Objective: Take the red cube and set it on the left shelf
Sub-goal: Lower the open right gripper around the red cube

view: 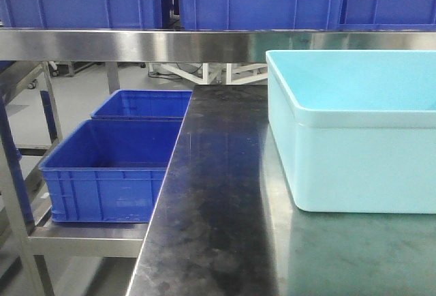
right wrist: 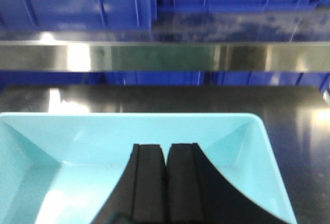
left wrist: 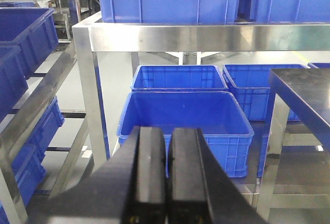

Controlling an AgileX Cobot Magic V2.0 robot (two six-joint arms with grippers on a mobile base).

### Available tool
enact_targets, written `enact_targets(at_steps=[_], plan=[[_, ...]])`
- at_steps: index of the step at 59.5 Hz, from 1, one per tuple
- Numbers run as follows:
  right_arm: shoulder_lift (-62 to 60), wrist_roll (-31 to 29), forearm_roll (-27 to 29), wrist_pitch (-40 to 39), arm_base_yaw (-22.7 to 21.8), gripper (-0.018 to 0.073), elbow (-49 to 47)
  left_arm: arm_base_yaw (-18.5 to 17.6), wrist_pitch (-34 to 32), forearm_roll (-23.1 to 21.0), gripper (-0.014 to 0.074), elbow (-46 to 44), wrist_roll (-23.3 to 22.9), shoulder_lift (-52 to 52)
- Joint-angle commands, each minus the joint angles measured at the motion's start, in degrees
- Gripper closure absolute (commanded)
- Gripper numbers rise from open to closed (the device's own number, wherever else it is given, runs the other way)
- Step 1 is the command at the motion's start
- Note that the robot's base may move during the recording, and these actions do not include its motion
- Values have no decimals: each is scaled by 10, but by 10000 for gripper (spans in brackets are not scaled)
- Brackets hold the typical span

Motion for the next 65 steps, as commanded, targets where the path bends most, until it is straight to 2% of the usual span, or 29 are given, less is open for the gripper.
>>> enact_targets(at_steps=[1,7,13,16,30,65], plan=[[47,-3,3,19,-2,480,-73,-2,-51,-2,495,13,0,-8],[107,-3,4,98,-2,348,-135,-2,-51,-2,495,13,0,-8],[153,-3,6,164,-2,141,-178,-2,-51,-2,495,13,0,-8],[171,-3,6,193,-2,99,-192,-2,-51,-2,495,13,0,-8],[219,-3,11,248,-2,103,-204,-2,-51,-2,495,13,0,-8],[241,-3,15,238,5,103,-204,-2,-51,-5,495,13,0,-8]])
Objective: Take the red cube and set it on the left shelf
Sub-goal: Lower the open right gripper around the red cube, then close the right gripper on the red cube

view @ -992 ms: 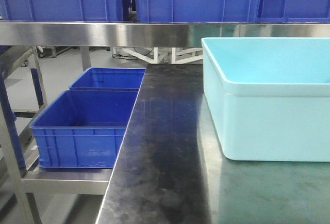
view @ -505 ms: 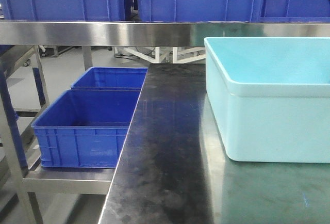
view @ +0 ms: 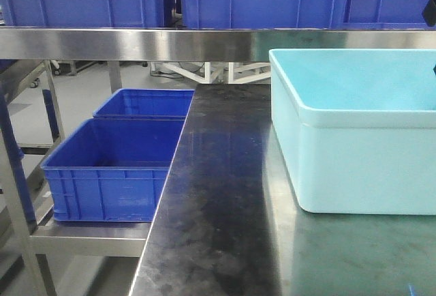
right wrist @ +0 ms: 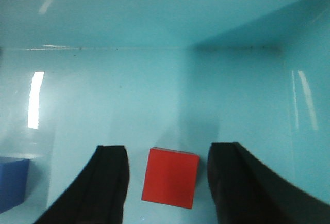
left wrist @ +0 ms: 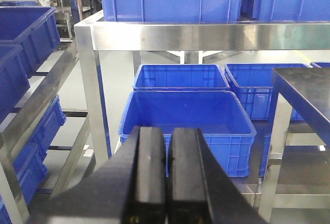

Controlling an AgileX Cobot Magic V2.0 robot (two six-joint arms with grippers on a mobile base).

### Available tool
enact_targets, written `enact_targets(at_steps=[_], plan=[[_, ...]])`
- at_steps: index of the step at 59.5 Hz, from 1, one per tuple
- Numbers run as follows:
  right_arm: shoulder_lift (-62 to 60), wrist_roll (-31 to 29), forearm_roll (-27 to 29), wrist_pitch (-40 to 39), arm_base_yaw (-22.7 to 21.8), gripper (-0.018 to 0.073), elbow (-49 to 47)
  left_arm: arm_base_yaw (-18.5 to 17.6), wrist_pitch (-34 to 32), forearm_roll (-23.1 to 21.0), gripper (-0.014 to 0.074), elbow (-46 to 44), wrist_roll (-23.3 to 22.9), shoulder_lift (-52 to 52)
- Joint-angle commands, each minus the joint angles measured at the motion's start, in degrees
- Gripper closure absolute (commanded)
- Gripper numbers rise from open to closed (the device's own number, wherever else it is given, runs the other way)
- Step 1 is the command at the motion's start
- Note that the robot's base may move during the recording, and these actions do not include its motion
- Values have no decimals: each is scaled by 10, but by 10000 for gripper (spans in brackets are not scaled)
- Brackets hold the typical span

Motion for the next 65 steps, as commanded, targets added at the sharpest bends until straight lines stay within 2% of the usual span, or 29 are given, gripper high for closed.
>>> enact_targets(at_steps=[1,6,17,65], plan=[[-18,-3,0,-39,1,102,-21,-2,-51,-2,495,13,0,-8],[-18,-3,0,-41,1,91,-21,-2,-51,-2,495,13,0,-8],[-16,-3,0,-10,1,-74,-21,-2,-51,-5,495,13,0,-8],[68,-3,0,1,1,-57,-21,-2,-51,-2,495,13,0,-8]])
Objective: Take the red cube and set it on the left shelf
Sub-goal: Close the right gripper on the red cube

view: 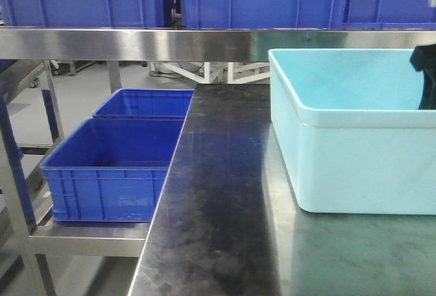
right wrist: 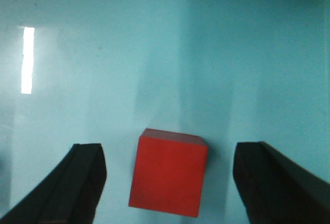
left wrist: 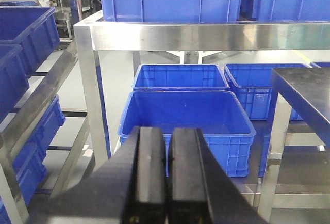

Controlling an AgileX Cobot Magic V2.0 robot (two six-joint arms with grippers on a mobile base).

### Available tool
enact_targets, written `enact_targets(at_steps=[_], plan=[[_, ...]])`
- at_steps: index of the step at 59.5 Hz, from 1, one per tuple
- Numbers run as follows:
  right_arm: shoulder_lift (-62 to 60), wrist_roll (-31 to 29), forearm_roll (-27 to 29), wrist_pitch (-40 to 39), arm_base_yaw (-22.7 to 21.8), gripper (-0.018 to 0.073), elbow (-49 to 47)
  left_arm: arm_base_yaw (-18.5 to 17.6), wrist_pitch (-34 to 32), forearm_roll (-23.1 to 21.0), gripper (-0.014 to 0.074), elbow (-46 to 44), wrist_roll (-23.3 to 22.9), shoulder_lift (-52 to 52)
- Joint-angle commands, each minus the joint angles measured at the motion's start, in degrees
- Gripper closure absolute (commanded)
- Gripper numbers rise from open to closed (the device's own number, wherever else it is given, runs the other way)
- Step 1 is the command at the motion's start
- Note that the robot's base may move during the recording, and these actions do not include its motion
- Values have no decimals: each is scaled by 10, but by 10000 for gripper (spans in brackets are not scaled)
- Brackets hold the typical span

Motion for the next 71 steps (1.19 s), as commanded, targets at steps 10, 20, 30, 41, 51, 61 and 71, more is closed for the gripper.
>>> enact_targets(at_steps=[10,20,30,41,51,61,71], plan=[[6,-3,0,-17,1,-55,-20,-2,-51,-5,495,13,0,-8],[23,-3,0,-17,1,-52,-20,-2,-51,-2,495,13,0,-8],[22,-3,0,-22,1,113,-20,-2,-51,-2,495,13,0,-8],[-4,-3,0,-23,3,526,-34,-2,-51,-2,495,13,0,-8],[-72,-3,0,-54,16,505,-47,-2,-51,-5,495,13,0,-8],[-166,-3,0,-92,38,503,-48,-2,-51,-2,495,13,0,-8],[-279,-3,0,-131,54,503,-23,-2,-51,-2,495,13,0,-8]])
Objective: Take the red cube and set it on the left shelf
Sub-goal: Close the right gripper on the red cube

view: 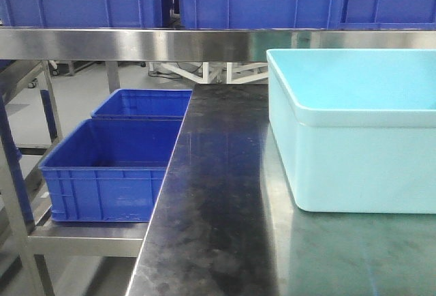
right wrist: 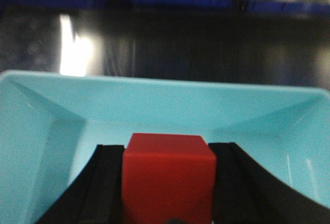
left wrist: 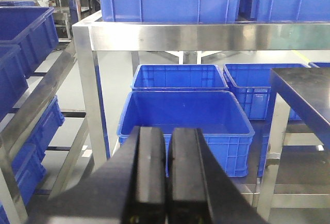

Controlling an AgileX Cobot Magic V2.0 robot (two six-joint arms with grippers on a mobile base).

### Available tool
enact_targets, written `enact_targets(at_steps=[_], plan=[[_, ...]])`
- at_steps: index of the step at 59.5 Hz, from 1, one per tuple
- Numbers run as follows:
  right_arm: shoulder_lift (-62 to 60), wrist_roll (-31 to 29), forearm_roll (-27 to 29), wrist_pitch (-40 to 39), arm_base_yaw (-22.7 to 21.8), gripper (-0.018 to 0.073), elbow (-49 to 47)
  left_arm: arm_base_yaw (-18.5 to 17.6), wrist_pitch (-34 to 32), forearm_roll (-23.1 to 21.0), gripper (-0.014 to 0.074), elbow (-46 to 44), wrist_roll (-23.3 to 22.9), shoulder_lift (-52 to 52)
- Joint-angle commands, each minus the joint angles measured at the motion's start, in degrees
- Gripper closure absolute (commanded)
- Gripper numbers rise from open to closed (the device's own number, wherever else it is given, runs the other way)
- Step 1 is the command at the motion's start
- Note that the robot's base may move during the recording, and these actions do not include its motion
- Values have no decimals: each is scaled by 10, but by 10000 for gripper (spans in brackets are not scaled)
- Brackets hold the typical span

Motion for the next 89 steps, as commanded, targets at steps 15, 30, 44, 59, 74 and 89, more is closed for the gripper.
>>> enact_targets(at_steps=[15,30,44,59,74,89], plan=[[-221,-3,0,-104,4,503,106,-2,-51,-5,495,13,0,-8],[-331,-3,0,-121,4,503,218,-2,-51,-2,495,13,0,-8],[-363,-3,0,-120,4,503,248,-2,-51,-2,495,13,0,-8],[-365,-3,49,-151,4,504,248,-2,-51,-2,495,13,0,-8],[-365,-3,65,-145,4,504,248,-2,-51,-2,495,13,0,-8],[-365,-3,65,-126,4,504,248,-2,-51,-2,495,13,0,-8]])
